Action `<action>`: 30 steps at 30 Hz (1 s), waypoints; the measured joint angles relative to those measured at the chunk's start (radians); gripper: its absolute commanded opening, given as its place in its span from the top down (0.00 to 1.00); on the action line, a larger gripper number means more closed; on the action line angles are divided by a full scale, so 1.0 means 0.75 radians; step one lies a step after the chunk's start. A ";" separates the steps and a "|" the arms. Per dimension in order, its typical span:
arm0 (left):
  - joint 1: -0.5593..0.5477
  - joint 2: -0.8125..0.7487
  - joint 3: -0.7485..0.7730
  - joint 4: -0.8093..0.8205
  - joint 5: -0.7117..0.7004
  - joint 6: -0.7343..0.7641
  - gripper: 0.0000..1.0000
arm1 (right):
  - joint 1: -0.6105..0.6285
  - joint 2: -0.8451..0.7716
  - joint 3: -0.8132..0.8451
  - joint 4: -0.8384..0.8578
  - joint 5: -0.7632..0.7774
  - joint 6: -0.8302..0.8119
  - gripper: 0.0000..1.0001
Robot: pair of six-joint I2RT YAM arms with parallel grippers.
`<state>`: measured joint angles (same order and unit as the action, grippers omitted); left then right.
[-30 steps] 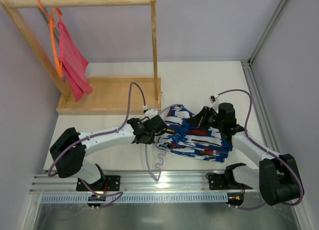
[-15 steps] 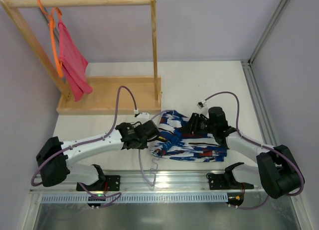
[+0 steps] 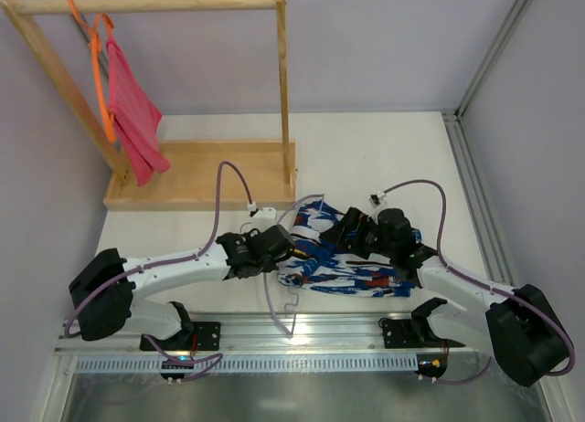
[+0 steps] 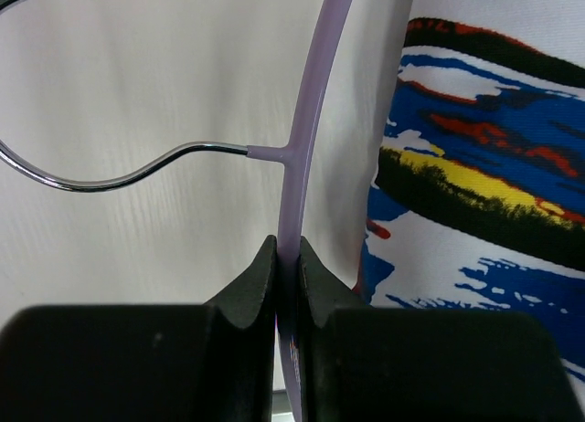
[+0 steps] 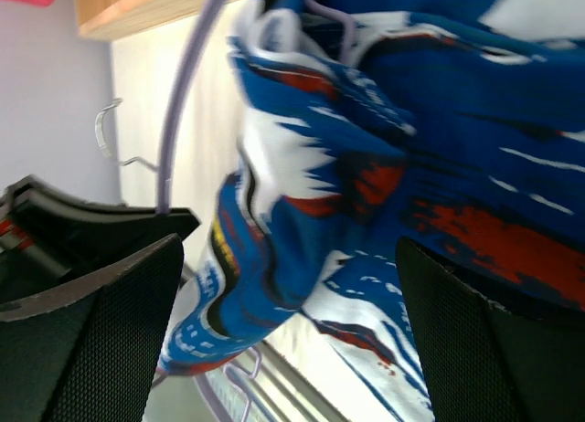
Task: Place the trousers on the hanger
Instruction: Place trousers on hanger
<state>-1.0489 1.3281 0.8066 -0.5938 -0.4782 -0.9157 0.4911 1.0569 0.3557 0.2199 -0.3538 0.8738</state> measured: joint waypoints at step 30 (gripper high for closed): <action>-0.015 0.085 -0.082 0.200 -0.179 -0.183 1.00 | 0.137 -0.319 0.063 -0.422 0.260 -0.078 0.96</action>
<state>-1.0599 1.3918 0.7452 -0.4435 -0.6125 -1.0527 0.5938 0.8177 0.4030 -0.0967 -0.1585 0.8154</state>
